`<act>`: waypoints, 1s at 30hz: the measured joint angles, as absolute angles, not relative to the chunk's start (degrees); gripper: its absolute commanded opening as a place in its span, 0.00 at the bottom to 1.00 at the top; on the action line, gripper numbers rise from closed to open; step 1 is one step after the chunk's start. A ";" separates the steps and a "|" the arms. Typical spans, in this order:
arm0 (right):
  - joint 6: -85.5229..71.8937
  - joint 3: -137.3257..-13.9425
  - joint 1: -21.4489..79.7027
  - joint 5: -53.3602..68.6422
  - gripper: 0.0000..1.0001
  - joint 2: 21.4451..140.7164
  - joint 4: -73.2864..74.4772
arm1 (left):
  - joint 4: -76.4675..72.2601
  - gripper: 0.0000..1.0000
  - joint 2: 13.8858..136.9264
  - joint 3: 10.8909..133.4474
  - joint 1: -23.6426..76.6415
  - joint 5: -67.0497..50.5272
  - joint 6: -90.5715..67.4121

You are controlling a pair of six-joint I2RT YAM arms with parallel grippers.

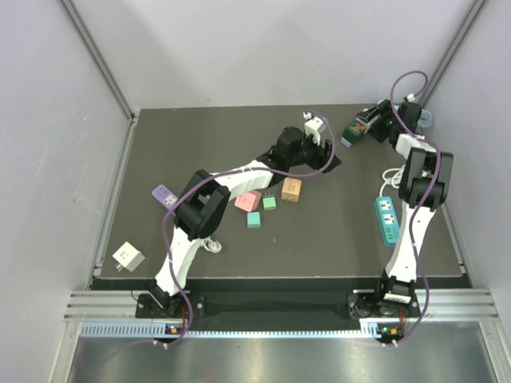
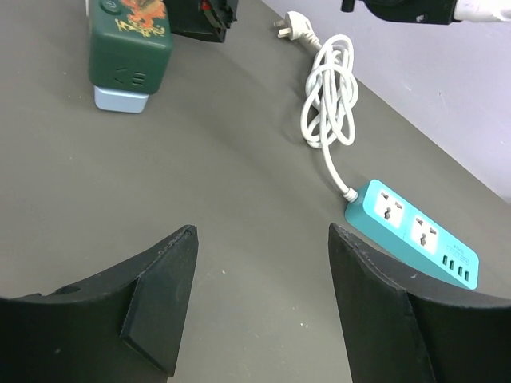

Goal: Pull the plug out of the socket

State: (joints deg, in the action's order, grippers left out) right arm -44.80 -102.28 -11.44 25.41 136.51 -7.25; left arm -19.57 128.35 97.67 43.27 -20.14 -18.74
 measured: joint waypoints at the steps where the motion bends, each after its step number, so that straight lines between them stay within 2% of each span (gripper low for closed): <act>1: -44.60 -101.93 -11.46 25.87 0.00 136.25 -7.14 | -19.40 0.71 128.35 97.73 43.29 -20.14 -18.74; 11: -43.66 -88.68 -11.29 26.13 0.00 125.67 -2.17 | -17.85 0.79 128.35 97.82 44.84 -18.81 -17.82; 18: -45.45 -75.05 -7.86 22.70 0.00 115.35 -1.23 | -15.27 0.91 129.19 101.16 47.51 -14.44 -13.19; 22: -46.19 -71.85 -6.42 22.17 0.01 113.30 -2.33 | -15.20 0.97 130.89 102.28 48.49 -11.55 -7.97; 30: -46.72 -70.39 -6.39 22.55 0.00 112.79 -3.95 | -14.98 0.98 135.68 102.39 48.84 -6.46 2.26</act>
State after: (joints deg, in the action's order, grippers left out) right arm -46.72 -70.39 -6.39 22.55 112.79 -3.95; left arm -14.98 135.68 102.39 48.84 -6.46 2.26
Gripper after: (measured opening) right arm 0.753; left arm 0.985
